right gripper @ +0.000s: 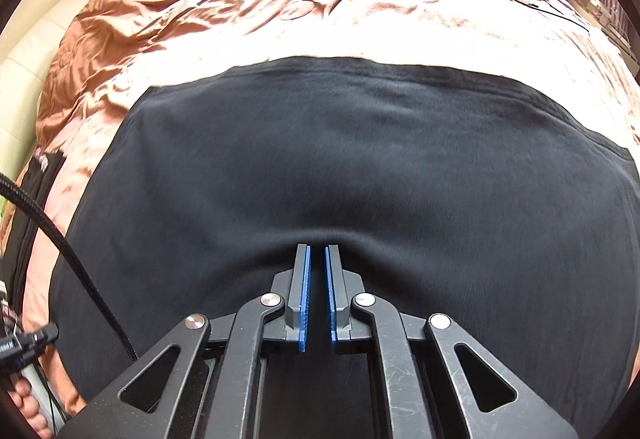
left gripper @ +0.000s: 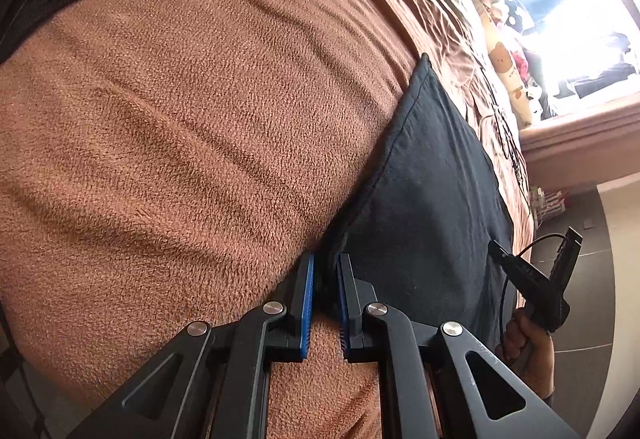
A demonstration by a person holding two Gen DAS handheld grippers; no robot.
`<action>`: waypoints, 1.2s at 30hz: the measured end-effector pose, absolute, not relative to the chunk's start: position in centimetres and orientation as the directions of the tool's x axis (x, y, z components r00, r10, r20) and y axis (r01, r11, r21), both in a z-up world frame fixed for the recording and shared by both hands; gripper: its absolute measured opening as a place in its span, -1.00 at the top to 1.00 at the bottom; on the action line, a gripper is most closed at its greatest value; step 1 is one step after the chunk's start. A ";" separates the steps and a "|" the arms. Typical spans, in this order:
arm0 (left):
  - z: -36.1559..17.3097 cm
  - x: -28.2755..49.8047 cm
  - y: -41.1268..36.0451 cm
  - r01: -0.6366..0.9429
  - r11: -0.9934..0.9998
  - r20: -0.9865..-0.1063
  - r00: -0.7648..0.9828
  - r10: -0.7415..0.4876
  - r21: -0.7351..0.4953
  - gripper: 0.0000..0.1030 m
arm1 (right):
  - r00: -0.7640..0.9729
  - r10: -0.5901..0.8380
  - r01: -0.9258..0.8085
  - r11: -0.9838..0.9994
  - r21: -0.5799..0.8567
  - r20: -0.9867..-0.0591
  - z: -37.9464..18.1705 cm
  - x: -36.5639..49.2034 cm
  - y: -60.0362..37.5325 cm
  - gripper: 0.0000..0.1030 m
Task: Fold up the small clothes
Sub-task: 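Lift the folded black shirt off the blanket with both tools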
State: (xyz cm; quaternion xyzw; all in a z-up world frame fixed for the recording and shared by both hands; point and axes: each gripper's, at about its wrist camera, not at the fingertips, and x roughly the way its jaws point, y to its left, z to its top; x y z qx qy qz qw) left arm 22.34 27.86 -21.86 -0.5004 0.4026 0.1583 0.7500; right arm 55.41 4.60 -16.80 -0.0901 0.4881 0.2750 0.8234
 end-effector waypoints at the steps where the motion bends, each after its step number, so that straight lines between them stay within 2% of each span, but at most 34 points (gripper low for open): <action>1: -21.9 22.3 27.9 -0.641 0.448 -0.763 0.625 -0.166 -0.623 0.78 | 0.371 0.365 -0.536 0.835 0.124 -0.854 -16.8 56.0 4.8 0.94; 13: -21.9 23.4 28.2 -0.656 0.432 -0.773 0.605 -0.190 -0.619 0.77 | 0.406 0.314 -0.461 0.881 0.104 -0.858 -16.9 60.8 6.8 0.97; 19: -22.1 23.7 28.4 -0.658 0.417 -0.769 0.608 -0.198 -0.627 0.75 | 0.405 0.329 -0.407 0.900 0.154 -0.853 -16.7 64.3 7.0 0.97; 25: -22.1 23.9 28.4 -0.650 0.418 -0.761 0.621 -0.190 -0.635 0.77 | 0.413 0.330 -0.430 0.892 0.137 -0.849 -15.5 65.0 6.7 0.97; 29: -21.8 23.5 28.6 -0.611 0.398 -0.717 0.664 -0.213 -0.684 0.84 | 0.411 0.328 -0.445 0.887 0.127 -0.850 -15.0 62.6 5.6 0.97; 36: -20.0 23.3 28.4 -0.471 0.371 -0.581 0.763 -0.284 -0.800 0.85 | 0.323 0.349 -0.434 0.881 0.190 -0.880 -16.2 59.8 2.5 0.97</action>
